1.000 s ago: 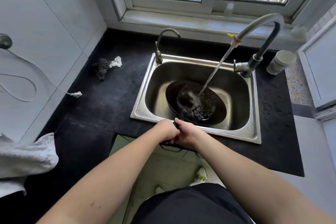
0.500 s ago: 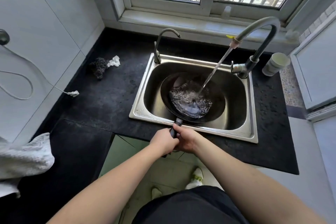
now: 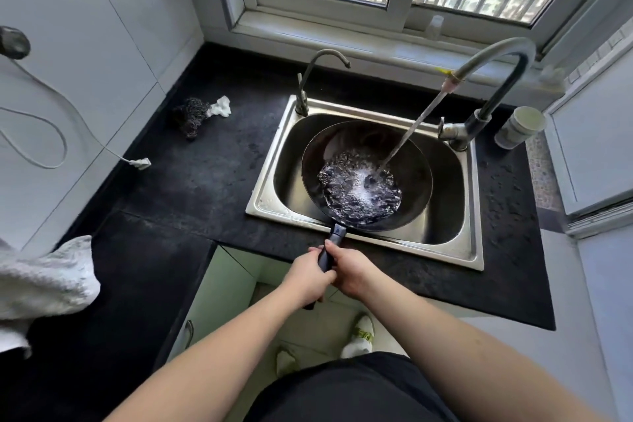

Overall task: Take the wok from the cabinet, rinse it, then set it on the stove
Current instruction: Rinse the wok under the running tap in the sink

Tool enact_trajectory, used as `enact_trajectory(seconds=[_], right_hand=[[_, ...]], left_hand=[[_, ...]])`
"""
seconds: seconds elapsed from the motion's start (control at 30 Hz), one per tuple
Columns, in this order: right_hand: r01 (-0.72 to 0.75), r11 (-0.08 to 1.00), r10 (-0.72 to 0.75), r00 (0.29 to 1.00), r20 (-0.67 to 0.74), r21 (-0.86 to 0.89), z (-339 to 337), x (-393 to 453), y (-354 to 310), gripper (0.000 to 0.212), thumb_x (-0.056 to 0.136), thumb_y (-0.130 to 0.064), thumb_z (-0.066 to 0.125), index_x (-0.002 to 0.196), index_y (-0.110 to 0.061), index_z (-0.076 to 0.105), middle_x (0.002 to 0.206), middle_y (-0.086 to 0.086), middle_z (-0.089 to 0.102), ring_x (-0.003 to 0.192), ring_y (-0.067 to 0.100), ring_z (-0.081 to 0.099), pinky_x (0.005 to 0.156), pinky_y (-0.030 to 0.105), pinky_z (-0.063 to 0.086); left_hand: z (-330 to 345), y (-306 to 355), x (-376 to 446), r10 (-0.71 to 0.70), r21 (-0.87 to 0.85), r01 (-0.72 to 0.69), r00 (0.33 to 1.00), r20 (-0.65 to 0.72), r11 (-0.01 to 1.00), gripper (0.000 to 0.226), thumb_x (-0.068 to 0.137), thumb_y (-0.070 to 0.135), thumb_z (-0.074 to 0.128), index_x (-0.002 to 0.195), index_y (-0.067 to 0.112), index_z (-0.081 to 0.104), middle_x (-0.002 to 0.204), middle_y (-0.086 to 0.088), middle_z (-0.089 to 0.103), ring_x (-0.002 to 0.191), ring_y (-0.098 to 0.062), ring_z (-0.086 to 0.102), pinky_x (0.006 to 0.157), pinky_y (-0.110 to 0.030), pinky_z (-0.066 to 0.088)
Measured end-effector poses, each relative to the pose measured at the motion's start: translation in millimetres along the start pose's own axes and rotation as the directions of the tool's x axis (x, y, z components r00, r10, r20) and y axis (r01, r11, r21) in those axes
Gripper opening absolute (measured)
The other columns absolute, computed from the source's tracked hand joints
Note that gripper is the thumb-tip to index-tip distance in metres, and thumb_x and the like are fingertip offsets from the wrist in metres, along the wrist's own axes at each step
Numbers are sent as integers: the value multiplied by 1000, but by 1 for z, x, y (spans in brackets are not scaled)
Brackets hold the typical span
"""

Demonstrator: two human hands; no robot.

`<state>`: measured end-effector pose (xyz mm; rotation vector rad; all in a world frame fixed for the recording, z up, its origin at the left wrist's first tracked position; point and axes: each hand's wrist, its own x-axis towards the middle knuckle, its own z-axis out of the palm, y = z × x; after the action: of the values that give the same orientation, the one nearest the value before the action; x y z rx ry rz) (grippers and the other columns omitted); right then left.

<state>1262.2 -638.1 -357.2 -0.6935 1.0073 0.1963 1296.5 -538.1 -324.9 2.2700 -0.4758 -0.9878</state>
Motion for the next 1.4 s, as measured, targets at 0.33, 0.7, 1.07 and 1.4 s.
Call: enact_trajectory(seconds=[0.33,0.7,1.07,1.4], right_hand=[[131,958,-175,972,-159,-253,9,8,6,23,95,-23,60,86,-2,63,76,14,64,63,24,61,52,29,49],[21,1000,-21,998,-63,6,2,3,-12,30,99,-26,51,110,1,58,84,16,63,60,26,59,40,20,42],[-53,997,48,995,86,58,-9,4,-8,35,104,-23,38,93,-1,62,81,6,76,91,21,63,78,31,49],[76,997,-76,997,29,-29,-8,16,13,34,99,-22,50,114,6,60,94,13,72,82,23,67,72,31,55]], left_hand=[[-14,-4,2,-24,-170,49,989,147,984,8,85,10,50,93,13,53,53,-4,53,32,-12,50,32,-18,36],[-17,31,8,-62,-26,65,992,106,998,6,82,14,51,86,13,56,53,-3,58,28,-8,51,32,-20,41],[1,10,7,-24,94,24,1000,-5,995,28,77,29,58,103,17,57,93,-9,67,72,-30,69,60,-31,54],[3,-13,5,32,-42,-31,999,25,999,34,82,23,61,115,15,57,86,-4,65,40,-14,57,42,-23,47]])
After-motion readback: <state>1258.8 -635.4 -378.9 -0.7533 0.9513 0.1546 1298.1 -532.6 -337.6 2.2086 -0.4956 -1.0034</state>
